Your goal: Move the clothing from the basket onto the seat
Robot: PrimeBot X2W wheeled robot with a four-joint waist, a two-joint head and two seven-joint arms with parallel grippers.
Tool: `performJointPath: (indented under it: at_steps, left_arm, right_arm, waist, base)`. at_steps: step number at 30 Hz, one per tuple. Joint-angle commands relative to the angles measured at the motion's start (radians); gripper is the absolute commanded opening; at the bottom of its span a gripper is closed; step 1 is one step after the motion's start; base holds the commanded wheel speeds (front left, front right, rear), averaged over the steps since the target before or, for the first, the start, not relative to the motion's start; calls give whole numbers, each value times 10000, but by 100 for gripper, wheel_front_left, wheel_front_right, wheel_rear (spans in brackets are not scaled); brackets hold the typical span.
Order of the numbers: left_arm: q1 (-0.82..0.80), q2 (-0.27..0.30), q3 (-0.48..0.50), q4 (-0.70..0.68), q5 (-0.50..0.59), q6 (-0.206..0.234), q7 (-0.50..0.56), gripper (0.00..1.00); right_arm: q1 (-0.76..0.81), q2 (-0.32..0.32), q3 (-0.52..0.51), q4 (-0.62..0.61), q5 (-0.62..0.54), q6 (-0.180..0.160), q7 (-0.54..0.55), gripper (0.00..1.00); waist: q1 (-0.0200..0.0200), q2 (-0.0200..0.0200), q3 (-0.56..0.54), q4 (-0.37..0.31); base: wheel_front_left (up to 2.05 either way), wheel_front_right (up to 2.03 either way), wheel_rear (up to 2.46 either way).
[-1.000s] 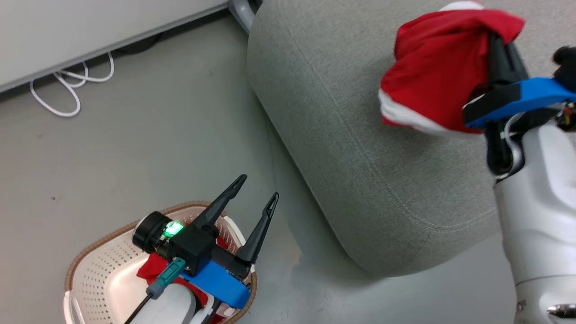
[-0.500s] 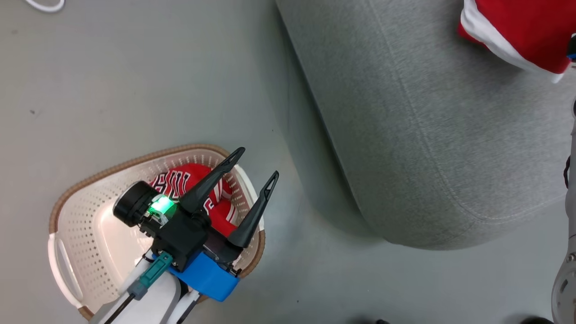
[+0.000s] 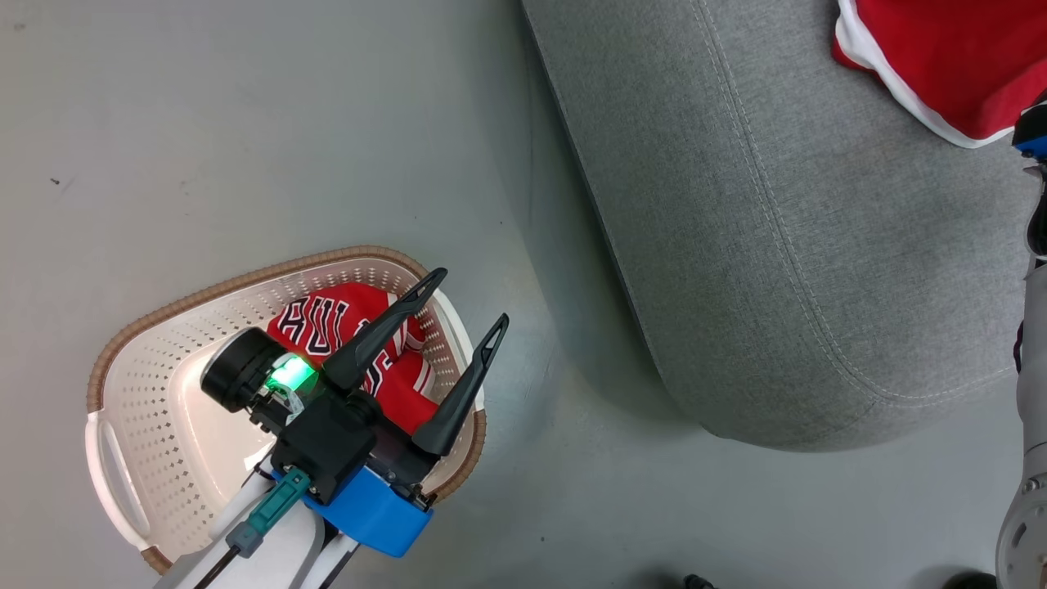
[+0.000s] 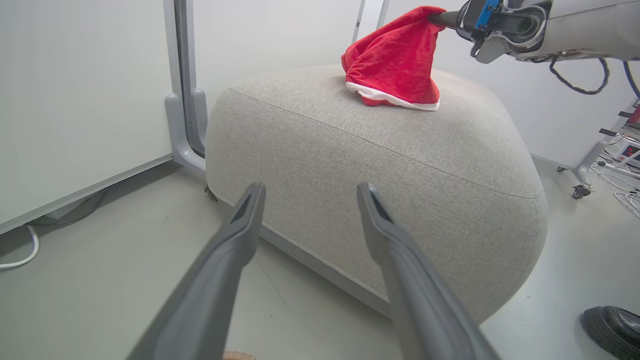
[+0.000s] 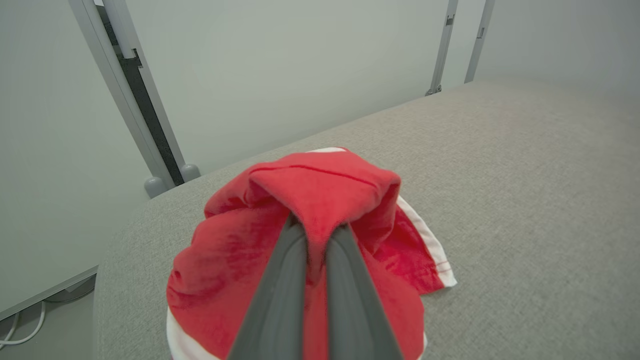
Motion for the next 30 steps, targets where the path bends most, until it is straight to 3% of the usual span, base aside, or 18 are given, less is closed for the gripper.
performJointPath:
  at_steps: [1,5,6,7,8,9,30]
  left_arm:
    - [-44,48,20,-1,-22,-8,-55,100]
    - [-100,44,12,46,-67,5,-71,100]
    - [-107,34,7,63,-59,9,-65,100]
    - [-113,25,-3,79,-68,12,-71,100]
    - [-120,13,-17,92,-75,11,-81,100]
    - [-126,-1,-30,105,-81,11,-90,100]
    - [-262,-201,-215,373,-190,45,-182,100]
  right_arm:
    - [121,34,-10,-58,-35,5,-54,0]
    - [177,-3,-73,-73,-237,5,-55,0]
    - [196,2,-99,-89,-301,5,-55,7]
    - [222,8,-134,-110,-371,5,-55,31]
    - [231,18,-177,-120,-435,5,-54,71]
    - [229,30,-215,-128,-484,5,-54,100]
    - [255,-173,-465,437,-1028,5,-55,100]
  waist:
    - [-1,0,-12,1]
    - [-1,0,-63,13]
    - [-1,0,-80,13]
    - [-1,0,-97,13]
    - [-1,0,-114,15]
    - [-1,0,-134,19]
    - [-1,0,-512,170]
  base:
    - [0,0,0]
    - [0,0,0]
    - [0,0,0]
    - [0,0,0]
    - [0,0,0]
    - [0,0,0]
    - [0,0,0]
